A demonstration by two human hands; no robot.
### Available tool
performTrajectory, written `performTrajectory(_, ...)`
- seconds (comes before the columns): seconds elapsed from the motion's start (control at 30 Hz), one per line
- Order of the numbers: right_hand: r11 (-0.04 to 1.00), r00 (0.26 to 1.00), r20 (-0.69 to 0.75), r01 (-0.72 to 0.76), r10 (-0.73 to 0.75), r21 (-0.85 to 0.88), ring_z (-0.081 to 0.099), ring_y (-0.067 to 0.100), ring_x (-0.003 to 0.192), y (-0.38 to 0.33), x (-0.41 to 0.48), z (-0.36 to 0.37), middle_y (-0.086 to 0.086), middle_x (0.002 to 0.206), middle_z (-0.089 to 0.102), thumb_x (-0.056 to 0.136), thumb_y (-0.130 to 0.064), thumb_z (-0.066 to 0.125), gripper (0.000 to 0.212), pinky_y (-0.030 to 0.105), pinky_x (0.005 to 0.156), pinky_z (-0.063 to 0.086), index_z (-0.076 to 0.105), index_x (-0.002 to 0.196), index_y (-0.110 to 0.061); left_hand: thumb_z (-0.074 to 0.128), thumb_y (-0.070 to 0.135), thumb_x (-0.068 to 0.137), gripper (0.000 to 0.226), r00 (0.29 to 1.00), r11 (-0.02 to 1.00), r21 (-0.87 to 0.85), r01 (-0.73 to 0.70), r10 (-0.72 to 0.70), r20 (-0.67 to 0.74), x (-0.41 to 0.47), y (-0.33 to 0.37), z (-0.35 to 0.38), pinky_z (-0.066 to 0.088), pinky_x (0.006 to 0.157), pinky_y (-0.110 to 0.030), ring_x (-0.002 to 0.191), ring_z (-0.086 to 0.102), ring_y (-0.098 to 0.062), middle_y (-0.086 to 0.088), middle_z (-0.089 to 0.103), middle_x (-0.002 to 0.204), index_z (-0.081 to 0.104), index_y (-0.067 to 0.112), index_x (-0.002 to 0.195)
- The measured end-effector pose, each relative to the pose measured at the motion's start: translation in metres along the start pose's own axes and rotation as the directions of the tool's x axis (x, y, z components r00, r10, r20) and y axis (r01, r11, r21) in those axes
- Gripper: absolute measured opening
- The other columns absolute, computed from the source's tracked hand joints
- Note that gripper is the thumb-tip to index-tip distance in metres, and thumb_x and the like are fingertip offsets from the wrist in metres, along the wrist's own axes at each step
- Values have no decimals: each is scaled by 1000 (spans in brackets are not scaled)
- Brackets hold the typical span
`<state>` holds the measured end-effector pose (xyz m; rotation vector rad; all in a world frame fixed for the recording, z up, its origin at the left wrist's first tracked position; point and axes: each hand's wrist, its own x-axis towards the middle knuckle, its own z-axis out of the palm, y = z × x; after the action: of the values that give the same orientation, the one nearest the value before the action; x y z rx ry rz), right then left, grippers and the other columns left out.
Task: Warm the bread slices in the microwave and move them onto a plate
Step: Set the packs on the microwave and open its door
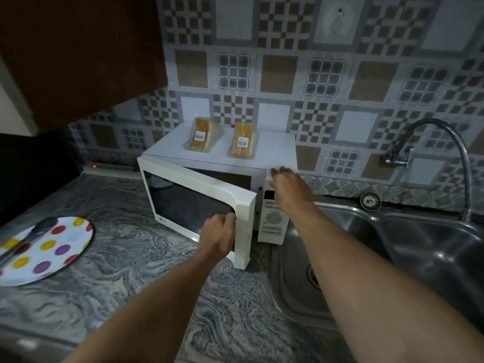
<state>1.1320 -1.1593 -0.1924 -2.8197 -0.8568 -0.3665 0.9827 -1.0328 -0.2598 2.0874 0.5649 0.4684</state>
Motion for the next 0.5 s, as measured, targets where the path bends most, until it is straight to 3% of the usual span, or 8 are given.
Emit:
performTrajectory(0.1,1000,999,18,26,-26,2,49,33,123,-2,-3,-1,16,128,55,93,-6,57,40,45,102,41,52,133,-5,10,60,81,67,999,990,137,-27,32,-38,-13,3,-18,53,78,-49,81,62,-31,-14,68,89,58,13,79)
performTrajectory(0.13,1000,999,26,26,-26,5,49,33,123,-5,-4,-2,16,128,55,93,-7,56,39,45,104,40,53,132,-5,8,64,81,70,999,994,107,1,4,-42,-17,0,-24,53,78,-50,79,63,-31,-13,69,86,58,16,76)
performTrajectory(0.23,999,999,32,24,-25,29,53,33,117,-14,-5,-7,15,122,59,94,-12,53,29,45,102,40,59,122,-6,9,89,77,96,978,974,-89,209,-210,-10,-29,-4,-46,55,76,-46,74,69,-29,-11,72,75,71,15,71)
performTrajectory(0.3,999,999,45,17,-18,32,56,34,112,-23,-5,-12,15,118,61,95,-13,50,24,43,98,43,61,115,-7,10,100,64,110,953,951,-67,301,-298,58,-36,-6,-65,55,75,-43,76,70,-30,-11,73,73,75,11,73)
performTrajectory(0.4,999,998,53,25,-26,26,58,37,107,-39,-6,-17,17,114,63,95,-17,49,24,44,93,47,62,113,-8,24,97,67,103,918,926,-2,378,-374,135,-45,-4,-97,54,67,-37,72,72,-28,-10,73,65,73,7,71)
performTrajectory(0.5,998,996,80,43,-48,55,57,37,109,-60,-6,-16,17,116,63,96,-21,51,24,46,95,46,61,114,-8,48,77,80,77,902,908,62,414,-418,107,-44,-3,-133,56,75,-40,77,73,-28,-7,75,73,72,4,85)
